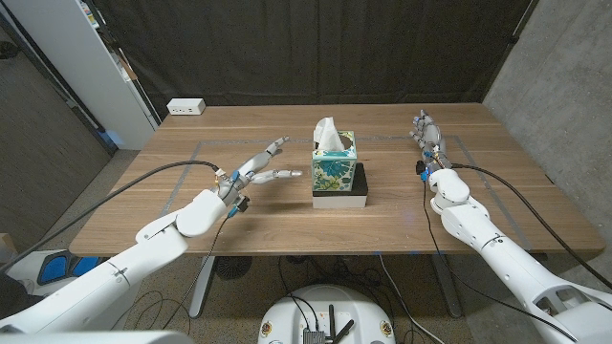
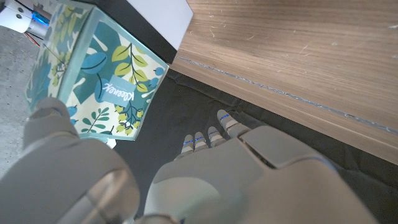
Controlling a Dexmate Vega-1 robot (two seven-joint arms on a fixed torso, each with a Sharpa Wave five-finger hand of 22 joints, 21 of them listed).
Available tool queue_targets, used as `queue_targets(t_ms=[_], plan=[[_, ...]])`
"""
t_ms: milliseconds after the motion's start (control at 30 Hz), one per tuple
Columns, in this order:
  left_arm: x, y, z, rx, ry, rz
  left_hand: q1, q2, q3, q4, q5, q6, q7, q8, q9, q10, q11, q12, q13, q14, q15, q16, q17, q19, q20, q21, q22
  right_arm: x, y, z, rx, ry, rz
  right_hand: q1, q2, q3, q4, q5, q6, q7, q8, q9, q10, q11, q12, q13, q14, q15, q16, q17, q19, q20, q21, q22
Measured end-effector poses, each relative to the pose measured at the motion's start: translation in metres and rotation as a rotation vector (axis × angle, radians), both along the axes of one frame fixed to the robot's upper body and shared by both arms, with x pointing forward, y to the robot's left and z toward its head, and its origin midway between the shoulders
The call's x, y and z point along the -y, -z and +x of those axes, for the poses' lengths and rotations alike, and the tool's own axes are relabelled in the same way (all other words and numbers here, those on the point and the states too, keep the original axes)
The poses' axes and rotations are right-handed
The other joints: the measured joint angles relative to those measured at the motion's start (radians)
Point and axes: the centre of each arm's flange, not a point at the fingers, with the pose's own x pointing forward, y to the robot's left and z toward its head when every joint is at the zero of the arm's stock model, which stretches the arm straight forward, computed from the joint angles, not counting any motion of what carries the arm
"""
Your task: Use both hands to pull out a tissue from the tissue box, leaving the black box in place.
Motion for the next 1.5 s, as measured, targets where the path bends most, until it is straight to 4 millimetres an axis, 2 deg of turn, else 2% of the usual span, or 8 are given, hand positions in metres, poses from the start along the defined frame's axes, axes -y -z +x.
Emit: queue_targets(t_ms=[233,400,567,700,1267,1300,1400,1500], plan=[[0.009,-0.004,0.004,-0.021,0.048,0.026,0.037,0.003,-0.047,0.0,0.017,0.0,0.0,0.011,0.0,0.0,0.0,0.012,0.0,0.002,-0.002,0.007,0.0,0.048,-0.002,0.0,0.0,0.002,0.0,-0.004,0.005,0.005,0.001,0.0,0.0,0.0,0.0,0.0,0.004,0.004,0.0,0.0,0.0,0.0,0.0,0.0,0.0,0.0,0.0,0.0,0.0,0.0,0.0,0.0],[0.014,-0.007,0.006,-0.031,0.08,0.035,0.04,0.0,-0.055,0.0,0.02,0.0,0.0,0.015,0.0,0.0,-0.011,0.012,0.0,0.009,-0.009,0.008,0.0,0.048,-0.002,0.0,0.0,0.004,0.001,-0.007,0.008,0.011,0.003,0.0,0.0,0.0,0.0,0.0,0.004,0.004,0.0,0.0,0.005,0.006,0.0,0.0,0.004,0.004,0.0,0.0,0.0,0.0,0.0,0.0],[0.019,-0.01,0.009,-0.035,0.1,0.039,0.046,0.004,-0.061,0.003,0.02,0.0,0.0,0.015,0.0,0.0,-0.011,0.012,0.0,0.009,-0.009,0.008,0.0,0.054,-0.007,-0.001,0.0,0.005,0.002,-0.009,0.01,0.015,0.002,0.0,0.0,0.0,-0.008,0.0,0.007,0.007,0.0,0.0,0.005,0.006,0.0,0.0,0.004,0.004,0.0,-0.003,0.0,0.0,0.0,0.0],[0.025,-0.012,0.011,-0.037,0.124,0.045,0.059,0.007,-0.082,0.008,0.028,0.0,0.0,0.015,0.0,0.0,-0.011,0.019,0.0,0.049,-0.016,0.008,0.0,0.054,-0.007,-0.012,0.0,0.007,0.002,-0.013,0.015,0.018,0.001,0.0,0.0,0.004,-0.013,0.0,0.011,0.004,0.0,0.0,0.011,0.011,0.0,0.0,0.004,0.004,0.0,-0.002,0.0,0.0,0.0,0.0],[0.042,-0.024,0.019,-0.036,0.181,0.067,0.088,0.02,-0.111,0.009,0.043,0.0,0.0,0.03,0.0,0.0,-0.011,0.02,0.0,0.092,-0.012,0.008,0.0,0.077,-0.005,-0.012,0.0,0.011,0.003,-0.019,0.024,0.022,-0.002,0.0,0.0,-0.001,-0.018,0.0,0.016,0.009,0.0,0.0,0.014,0.014,0.0,0.0,0.003,0.004,0.0,-0.002,0.0,0.0,0.0,0.0],[0.044,-0.026,0.019,-0.034,0.186,0.07,0.091,0.023,-0.115,0.009,0.043,-0.002,-0.003,0.03,0.0,0.0,-0.018,0.02,0.0,0.097,-0.015,0.008,0.0,0.08,-0.002,-0.012,0.0,0.011,0.003,-0.019,0.024,0.022,-0.002,0.0,0.0,-0.001,-0.018,0.0,0.016,0.009,0.0,0.0,0.014,0.014,0.0,0.0,0.003,0.004,0.0,-0.002,0.0,0.0,0.0,0.0],[0.047,-0.027,0.021,-0.035,0.193,0.077,0.114,0.023,-0.127,0.011,0.047,0.0,-0.008,0.047,0.0,0.032,-0.027,0.029,0.0,0.124,-0.016,0.008,0.0,0.103,-0.002,-0.012,0.0,0.012,0.003,-0.021,0.027,0.026,-0.001,0.0,0.0,0.003,-0.022,0.0,0.016,0.009,0.0,0.0,0.014,0.014,0.0,0.0,0.003,0.004,0.0,-0.002,0.0,0.0,0.0,0.0],[0.049,-0.029,0.022,-0.027,0.192,0.083,0.131,0.029,-0.14,0.014,0.054,-0.004,-0.011,0.062,0.0,0.083,-0.028,0.036,0.0,0.153,-0.013,0.008,-0.002,0.125,0.019,-0.012,0.0,0.013,0.004,-0.022,0.029,0.035,-0.003,0.0,0.0,0.003,-0.022,0.0,0.016,0.009,0.0,0.0,0.014,0.014,0.0,0.0,0.003,0.004,-0.005,-0.002,0.0,0.0,0.0,0.0]])
